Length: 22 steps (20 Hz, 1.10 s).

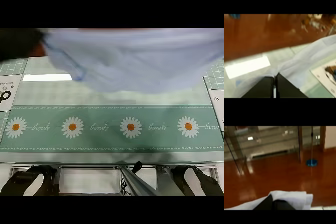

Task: Fold the shirts.

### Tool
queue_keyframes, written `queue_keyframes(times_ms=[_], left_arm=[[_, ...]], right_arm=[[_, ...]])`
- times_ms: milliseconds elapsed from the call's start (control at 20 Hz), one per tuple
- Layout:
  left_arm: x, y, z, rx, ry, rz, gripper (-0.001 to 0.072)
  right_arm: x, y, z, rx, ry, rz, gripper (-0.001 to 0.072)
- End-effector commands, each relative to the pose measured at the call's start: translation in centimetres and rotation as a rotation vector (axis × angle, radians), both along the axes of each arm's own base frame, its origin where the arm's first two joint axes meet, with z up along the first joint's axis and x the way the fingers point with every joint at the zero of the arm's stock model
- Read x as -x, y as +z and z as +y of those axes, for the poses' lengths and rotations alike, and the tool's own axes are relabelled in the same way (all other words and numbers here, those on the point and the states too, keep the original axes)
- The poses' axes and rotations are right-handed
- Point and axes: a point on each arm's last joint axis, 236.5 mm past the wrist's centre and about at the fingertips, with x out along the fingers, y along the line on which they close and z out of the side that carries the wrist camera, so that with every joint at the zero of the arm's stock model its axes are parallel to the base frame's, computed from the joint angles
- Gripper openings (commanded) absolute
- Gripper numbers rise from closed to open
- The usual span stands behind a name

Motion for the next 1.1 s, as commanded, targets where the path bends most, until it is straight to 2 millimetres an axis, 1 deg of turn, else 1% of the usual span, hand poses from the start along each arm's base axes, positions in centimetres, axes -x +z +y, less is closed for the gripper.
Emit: queue_keyframes(times_ms=[0, 50, 100, 150, 250, 350, 450, 500, 650, 700, 800, 850, 900, 950, 1000, 1050], left_arm=[[10.1, 14.0, 3.2, -0.023, 0.147, -0.403, 0.0023], [11.8, 15.1, 3.7, -0.026, 0.168, -0.423, 0.0023], [13.0, 15.4, 4.1, -0.043, 0.187, -0.415, 0.0023], [13.9, 14.9, 4.4, -0.068, 0.198, -0.379, 0.0023], [14.8, 12.5, 4.8, -0.112, 0.208, -0.253, 0.0023], [15.2, 9.1, 5.2, -0.149, 0.217, -0.103, 0.0023], [15.2, 5.4, 6.4, -0.178, 0.256, 0.067, 0.0023], [15.3, 4.1, 6.7, -0.198, 0.264, 0.127, 0.0023], [16.0, 1.4, 6.9, -0.245, 0.252, 0.235, 0.0022], [15.8, 0.3, 7.3, -0.27, 0.263, 0.28, 0.0022], [14.7, -2.8, 8.7, -0.33, 0.301, 0.408, 0.0022], [13.7, -4.8, 9.2, -0.364, 0.309, 0.48, 0.0021], [12.5, -6.7, 9.3, -0.401, 0.297, 0.537, 0.0021], [10.9, -9.1, 9.3, -0.432, 0.278, 0.613, 0.0022], [9.3, -11.7, 9.2, -0.454, 0.258, 0.691, 0.0022], [7.5, -14.3, 9.0, -0.478, 0.232, 0.753, 0.0022]], right_arm=[[6.7, 8.4, 4.6, 0.04, 0.028, -0.152, 0.0019], [7.7, 8.4, 5.4, 0.041, 0.04, -0.122, 0.0019], [8.6, 7.9, 6.3, 0.044, 0.055, -0.075, 0.0019], [9.4, 7.2, 7.3, 0.053, 0.075, -0.022, 0.0019], [11.1, 5.2, 8.8, 0.072, 0.106, 0.092, 0.0019], [12.9, 3.4, 9.3, 0.1, 0.105, 0.189, 0.0019], [13.9, 1.8, 8.8, 0.123, 0.076, 0.272, 0.0019], [14.3, 0.8, 8.7, 0.116, 0.072, 0.318, 0.0019], [14.6, -1.9, 8.3, 0.093, 0.082, 0.443, 0.0019], [14.3, -2.6, 8.1, 0.083, 0.09, 0.481, 0.0019], [13.1, -4.6, 7.2, 0.047, 0.109, 0.579, 0.0019], [12.0, -5.4, 6.5, 0.033, 0.118, 0.621, 0.0018], [10.5, -6.8, 5.4, 0.022, 0.113, 0.678, 0.0018], [9.0, -8.6, 4.4, 0.013, 0.111, 0.746, 0.0019], [7.3, -11.2, 3.6, 0.003, 0.114, 0.84, 0.0019], [5.7, -14.0, 3.5, -0.002, 0.139, 0.933, 0.0018]])
